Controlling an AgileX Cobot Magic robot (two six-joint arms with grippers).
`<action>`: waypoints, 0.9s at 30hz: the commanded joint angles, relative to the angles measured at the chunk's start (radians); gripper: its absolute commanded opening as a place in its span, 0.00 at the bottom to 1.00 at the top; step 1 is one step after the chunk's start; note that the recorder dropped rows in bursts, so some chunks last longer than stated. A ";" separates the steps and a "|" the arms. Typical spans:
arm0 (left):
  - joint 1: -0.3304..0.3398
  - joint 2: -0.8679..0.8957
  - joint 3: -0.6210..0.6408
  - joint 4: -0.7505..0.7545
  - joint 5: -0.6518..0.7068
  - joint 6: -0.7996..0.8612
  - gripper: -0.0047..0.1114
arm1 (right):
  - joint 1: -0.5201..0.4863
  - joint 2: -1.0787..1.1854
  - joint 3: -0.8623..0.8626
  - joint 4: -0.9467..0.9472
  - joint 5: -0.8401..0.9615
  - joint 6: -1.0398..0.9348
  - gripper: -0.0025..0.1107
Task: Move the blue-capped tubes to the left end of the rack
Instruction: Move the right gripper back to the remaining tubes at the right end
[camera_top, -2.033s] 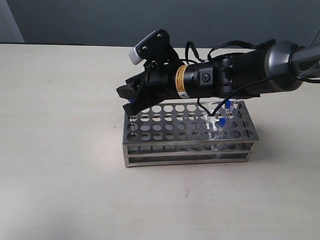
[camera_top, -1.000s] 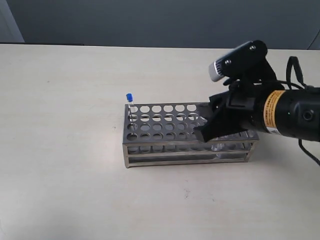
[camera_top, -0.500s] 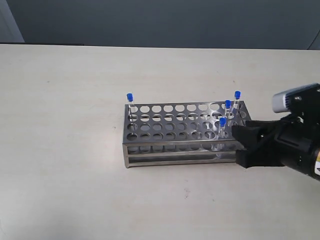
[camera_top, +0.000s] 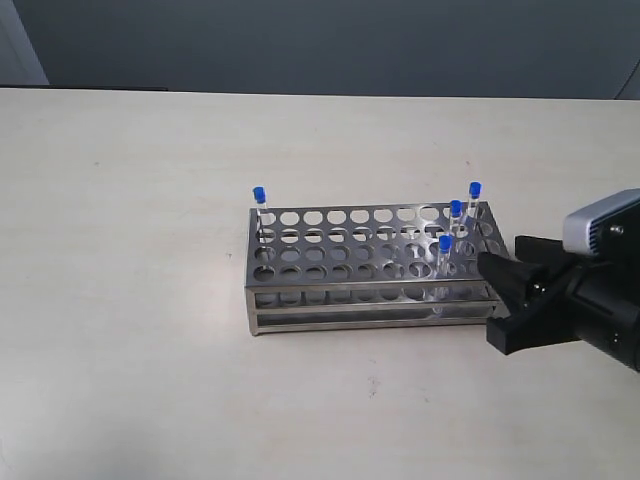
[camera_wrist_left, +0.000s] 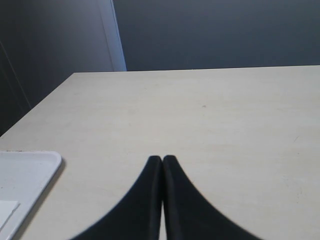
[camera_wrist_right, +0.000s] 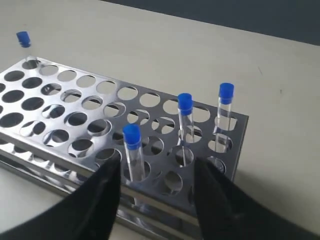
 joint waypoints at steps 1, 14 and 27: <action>0.002 -0.006 0.002 -0.003 -0.002 -0.005 0.04 | -0.004 0.050 0.003 -0.011 -0.049 -0.007 0.54; 0.002 -0.006 0.002 -0.003 -0.002 -0.005 0.04 | -0.004 0.289 0.001 -0.011 -0.330 -0.013 0.51; 0.002 -0.006 0.002 -0.003 -0.002 -0.005 0.04 | -0.004 0.437 -0.084 -0.013 -0.392 -0.019 0.51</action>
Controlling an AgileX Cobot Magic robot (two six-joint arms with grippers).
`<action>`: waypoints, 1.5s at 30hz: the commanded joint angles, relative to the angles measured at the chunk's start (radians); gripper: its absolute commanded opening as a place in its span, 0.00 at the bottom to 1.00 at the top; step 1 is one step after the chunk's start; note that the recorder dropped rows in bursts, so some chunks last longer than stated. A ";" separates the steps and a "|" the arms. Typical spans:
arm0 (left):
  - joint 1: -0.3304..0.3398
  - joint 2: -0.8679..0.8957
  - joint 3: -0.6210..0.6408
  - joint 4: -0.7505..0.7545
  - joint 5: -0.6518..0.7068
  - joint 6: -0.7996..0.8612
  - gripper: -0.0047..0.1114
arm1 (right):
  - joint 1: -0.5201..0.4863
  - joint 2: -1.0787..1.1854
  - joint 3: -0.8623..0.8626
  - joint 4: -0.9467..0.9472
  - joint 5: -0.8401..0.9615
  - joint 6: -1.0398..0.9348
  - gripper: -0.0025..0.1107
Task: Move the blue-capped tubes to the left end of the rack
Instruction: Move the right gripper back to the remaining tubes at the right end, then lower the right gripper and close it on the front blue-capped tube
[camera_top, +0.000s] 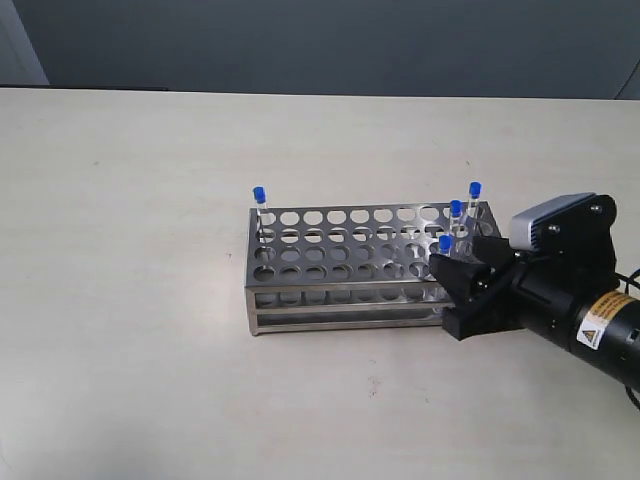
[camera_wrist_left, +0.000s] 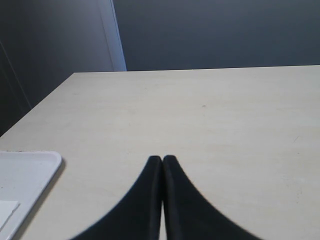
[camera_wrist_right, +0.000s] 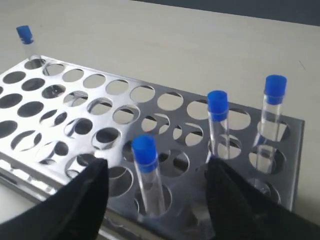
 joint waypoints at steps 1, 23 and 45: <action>0.002 -0.006 0.002 -0.003 -0.002 -0.005 0.04 | -0.004 0.028 -0.040 -0.009 -0.015 -0.009 0.51; 0.002 -0.006 0.002 -0.003 -0.002 -0.005 0.04 | -0.004 0.078 -0.053 -0.009 -0.017 0.003 0.01; 0.002 -0.006 0.002 -0.003 -0.002 -0.005 0.04 | -0.004 0.073 -0.053 -0.078 -0.050 0.025 0.01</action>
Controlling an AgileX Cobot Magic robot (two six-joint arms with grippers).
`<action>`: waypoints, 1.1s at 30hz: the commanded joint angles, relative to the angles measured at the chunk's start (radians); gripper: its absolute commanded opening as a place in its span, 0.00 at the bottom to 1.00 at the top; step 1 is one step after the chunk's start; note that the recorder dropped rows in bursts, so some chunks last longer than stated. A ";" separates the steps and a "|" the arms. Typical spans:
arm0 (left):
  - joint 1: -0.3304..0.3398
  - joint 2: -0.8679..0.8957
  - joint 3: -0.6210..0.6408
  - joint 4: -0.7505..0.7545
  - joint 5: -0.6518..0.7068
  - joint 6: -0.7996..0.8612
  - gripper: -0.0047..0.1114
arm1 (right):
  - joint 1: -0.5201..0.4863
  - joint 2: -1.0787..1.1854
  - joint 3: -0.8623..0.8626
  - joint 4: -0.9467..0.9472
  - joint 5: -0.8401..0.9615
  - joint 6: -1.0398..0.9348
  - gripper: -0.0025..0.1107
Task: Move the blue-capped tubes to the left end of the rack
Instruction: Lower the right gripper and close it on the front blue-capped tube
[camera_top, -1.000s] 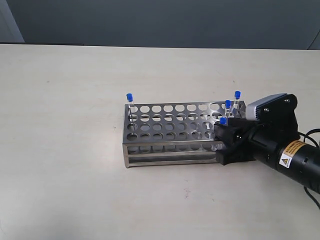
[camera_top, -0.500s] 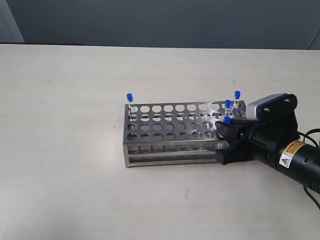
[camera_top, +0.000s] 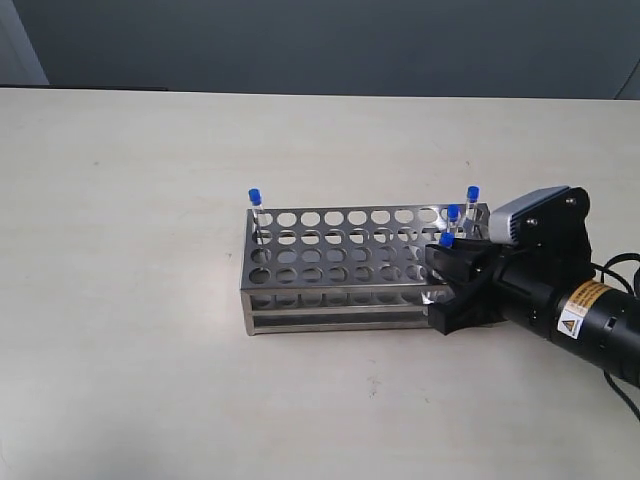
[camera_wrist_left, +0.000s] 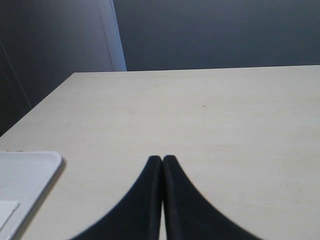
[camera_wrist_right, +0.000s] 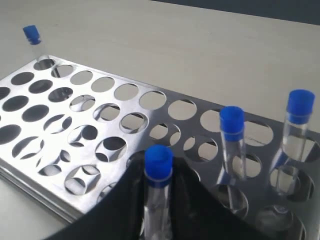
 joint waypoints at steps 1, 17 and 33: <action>0.002 -0.006 0.002 -0.003 -0.002 -0.005 0.04 | -0.004 -0.005 -0.004 -0.011 -0.015 0.005 0.01; 0.002 -0.006 0.002 -0.001 -0.002 -0.005 0.04 | -0.004 -0.005 -0.004 -0.010 0.047 0.005 0.01; 0.002 -0.006 0.002 -0.001 -0.002 -0.005 0.04 | -0.004 -0.005 -0.004 -0.010 0.041 0.005 0.01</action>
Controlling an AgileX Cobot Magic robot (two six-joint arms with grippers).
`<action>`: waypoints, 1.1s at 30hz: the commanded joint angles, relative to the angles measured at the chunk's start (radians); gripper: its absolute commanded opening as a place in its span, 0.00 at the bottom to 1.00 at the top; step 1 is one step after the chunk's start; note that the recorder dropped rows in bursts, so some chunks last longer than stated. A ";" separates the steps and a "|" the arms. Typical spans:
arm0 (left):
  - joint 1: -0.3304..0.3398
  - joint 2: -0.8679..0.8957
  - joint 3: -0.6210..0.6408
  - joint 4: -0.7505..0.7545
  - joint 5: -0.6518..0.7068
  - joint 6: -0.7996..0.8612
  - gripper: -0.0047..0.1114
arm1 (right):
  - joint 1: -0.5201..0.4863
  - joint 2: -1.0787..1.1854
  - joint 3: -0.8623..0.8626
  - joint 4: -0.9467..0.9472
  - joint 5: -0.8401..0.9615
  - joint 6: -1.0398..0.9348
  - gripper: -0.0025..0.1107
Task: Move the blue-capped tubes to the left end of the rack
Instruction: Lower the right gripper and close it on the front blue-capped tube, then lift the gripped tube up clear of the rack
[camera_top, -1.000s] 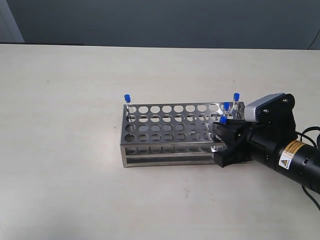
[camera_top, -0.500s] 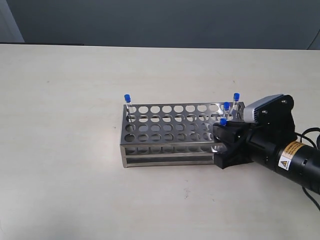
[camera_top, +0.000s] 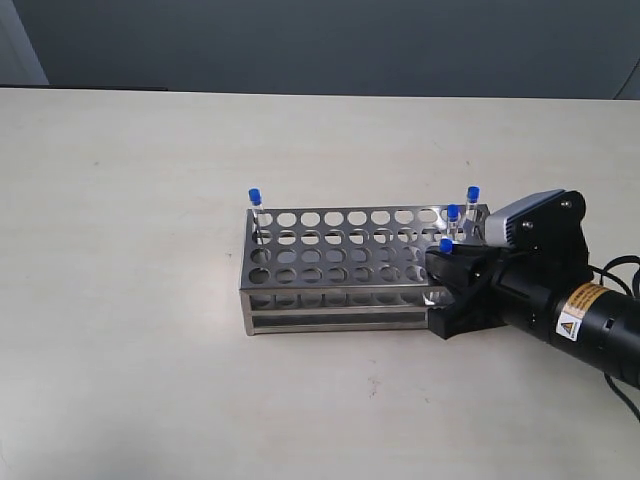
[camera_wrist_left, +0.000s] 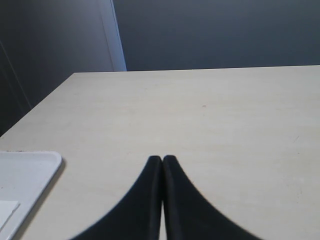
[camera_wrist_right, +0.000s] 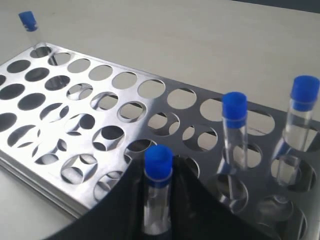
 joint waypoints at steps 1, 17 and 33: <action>0.002 -0.006 0.002 -0.001 -0.002 -0.005 0.04 | -0.004 -0.005 -0.002 -0.006 0.003 0.001 0.01; 0.002 -0.006 0.002 -0.001 -0.002 -0.005 0.04 | -0.004 -0.010 -0.002 -0.006 0.010 0.001 0.01; 0.002 -0.006 0.002 -0.003 -0.002 -0.005 0.04 | -0.004 -0.268 -0.002 -0.002 0.201 -0.007 0.01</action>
